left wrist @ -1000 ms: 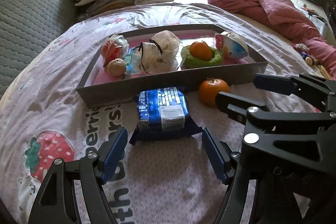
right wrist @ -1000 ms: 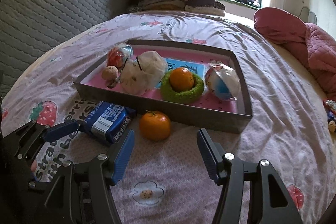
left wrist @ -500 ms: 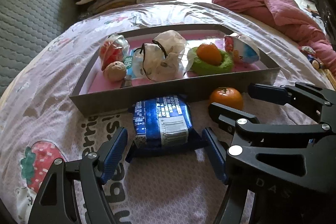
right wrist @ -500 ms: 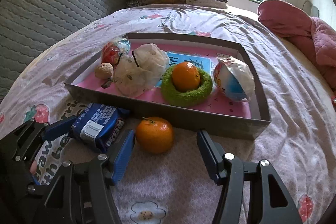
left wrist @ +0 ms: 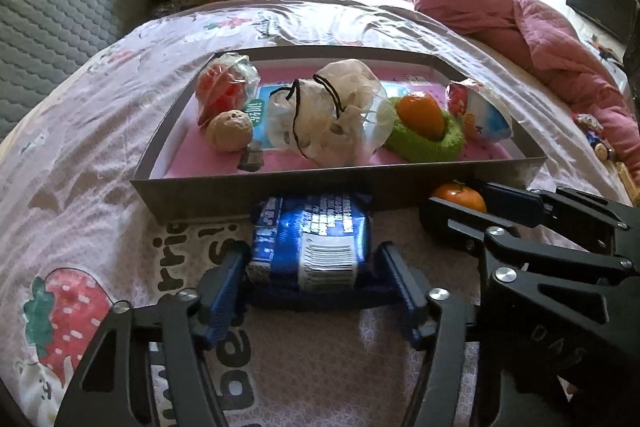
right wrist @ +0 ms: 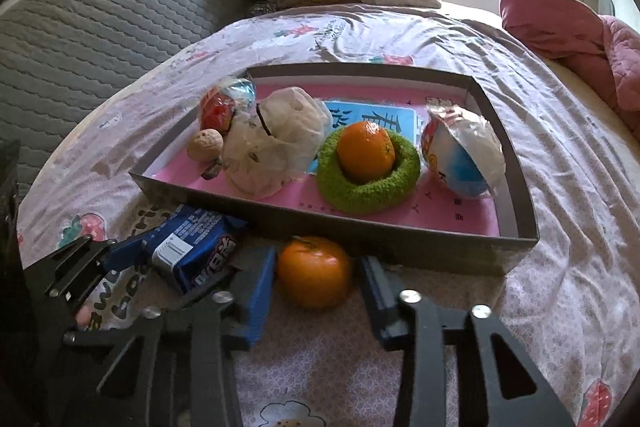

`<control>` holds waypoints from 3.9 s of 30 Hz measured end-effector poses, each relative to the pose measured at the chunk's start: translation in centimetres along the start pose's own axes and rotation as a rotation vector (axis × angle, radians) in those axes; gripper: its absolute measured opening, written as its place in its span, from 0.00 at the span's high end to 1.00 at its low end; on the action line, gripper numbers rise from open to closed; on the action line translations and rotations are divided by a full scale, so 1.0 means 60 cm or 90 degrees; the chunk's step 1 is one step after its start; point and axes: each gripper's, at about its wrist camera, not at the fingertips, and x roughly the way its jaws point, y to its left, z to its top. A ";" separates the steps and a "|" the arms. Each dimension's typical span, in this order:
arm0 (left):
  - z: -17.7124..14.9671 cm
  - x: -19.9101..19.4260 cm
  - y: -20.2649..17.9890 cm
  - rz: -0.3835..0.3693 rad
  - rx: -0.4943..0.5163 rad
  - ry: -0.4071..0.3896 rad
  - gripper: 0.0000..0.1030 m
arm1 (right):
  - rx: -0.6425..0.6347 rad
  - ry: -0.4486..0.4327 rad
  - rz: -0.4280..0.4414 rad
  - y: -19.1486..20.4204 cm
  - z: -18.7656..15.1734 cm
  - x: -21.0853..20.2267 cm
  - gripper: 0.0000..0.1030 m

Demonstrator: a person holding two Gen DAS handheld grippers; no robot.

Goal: Organize objects
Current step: 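Move left tool to the blue snack packet and grasp it, then lift the blue snack packet with left tool while right tool grasps the second orange, then lower the packet into the tray with left tool while right tool places the orange beside the ring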

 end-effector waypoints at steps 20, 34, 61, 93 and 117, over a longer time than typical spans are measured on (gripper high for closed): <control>0.005 -0.042 0.007 -0.005 0.003 -0.028 0.49 | 0.003 -0.029 -0.005 0.000 0.006 -0.040 0.63; 0.056 -0.130 0.011 0.014 0.007 -0.094 0.49 | -0.017 -0.104 -0.016 0.019 0.050 -0.127 0.63; 0.165 -0.186 0.015 0.033 0.025 -0.173 0.49 | -0.036 -0.185 -0.050 0.002 0.134 -0.196 0.62; 0.127 0.034 -0.010 0.030 0.056 -0.080 0.49 | -0.041 -0.104 -0.078 -0.053 0.075 -0.012 0.62; 0.116 0.031 -0.006 0.030 0.050 -0.080 0.41 | -0.039 -0.090 -0.087 -0.056 0.058 0.001 0.62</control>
